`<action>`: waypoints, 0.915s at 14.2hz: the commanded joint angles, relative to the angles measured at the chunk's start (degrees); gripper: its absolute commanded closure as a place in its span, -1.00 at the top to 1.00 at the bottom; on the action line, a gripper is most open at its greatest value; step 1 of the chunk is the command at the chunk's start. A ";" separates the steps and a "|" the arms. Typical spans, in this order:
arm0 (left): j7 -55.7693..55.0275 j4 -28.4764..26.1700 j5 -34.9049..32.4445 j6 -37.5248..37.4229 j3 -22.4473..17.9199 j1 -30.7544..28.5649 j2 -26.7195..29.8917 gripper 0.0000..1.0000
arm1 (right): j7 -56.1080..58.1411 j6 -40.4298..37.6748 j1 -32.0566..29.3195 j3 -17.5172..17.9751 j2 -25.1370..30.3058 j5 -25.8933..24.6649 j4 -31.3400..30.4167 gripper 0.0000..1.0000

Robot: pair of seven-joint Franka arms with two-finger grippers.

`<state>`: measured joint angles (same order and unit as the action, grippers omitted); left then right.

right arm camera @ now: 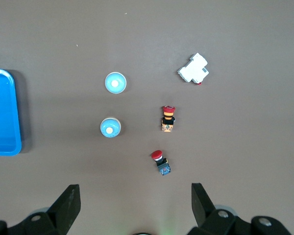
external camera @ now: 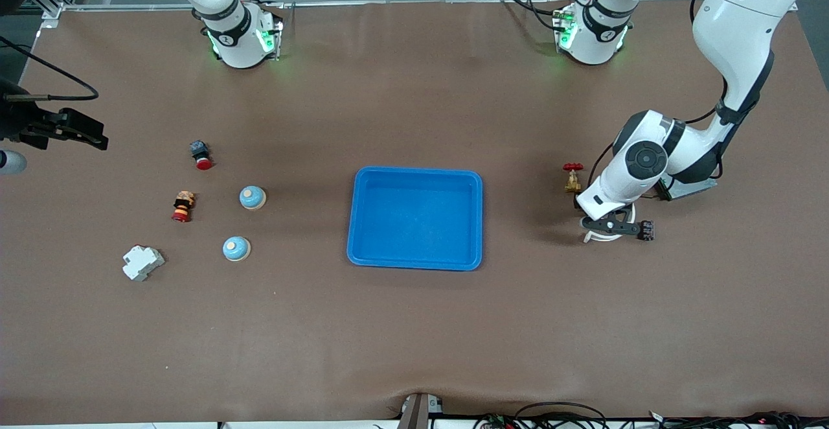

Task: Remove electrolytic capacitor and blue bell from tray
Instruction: 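Set the capacitor beside the white clip with the left gripper while the right gripper withdraws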

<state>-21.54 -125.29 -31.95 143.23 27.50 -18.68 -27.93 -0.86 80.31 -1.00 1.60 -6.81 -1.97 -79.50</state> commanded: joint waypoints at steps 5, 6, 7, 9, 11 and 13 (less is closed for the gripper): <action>-0.25 0.13 -1.45 0.73 0.44 -1.89 -0.03 1.00 | -2.92 -1.38 0.21 -1.69 1.10 6.63 -1.27 1.00; -0.17 0.31 -1.45 0.56 0.53 -1.89 0.24 1.00 | -2.92 -1.39 0.21 -1.77 1.10 6.63 -1.27 1.00; 0.09 0.83 -1.37 0.47 0.53 -2.23 0.59 1.00 | -3.09 -1.39 0.21 -1.77 1.27 6.63 -1.27 1.00; 0.36 1.01 -0.58 0.20 1.06 -3.99 1.21 1.00 | -3.71 -2.35 0.03 -1.77 1.45 6.63 -1.27 1.00; 0.36 1.01 -0.31 0.20 1.76 -5.57 2.35 1.00 | -3.71 -2.09 -0.23 -1.86 1.45 6.63 -1.27 1.00; 0.45 1.45 0.91 -1.37 4.56 -8.64 3.14 1.00 | -3.80 -2.00 -0.15 -1.69 1.45 6.63 -1.27 1.00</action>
<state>-21.54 -123.36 -31.99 143.33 28.89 -24.09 -26.96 -3.77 78.55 -0.99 -0.11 -6.68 3.70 -79.88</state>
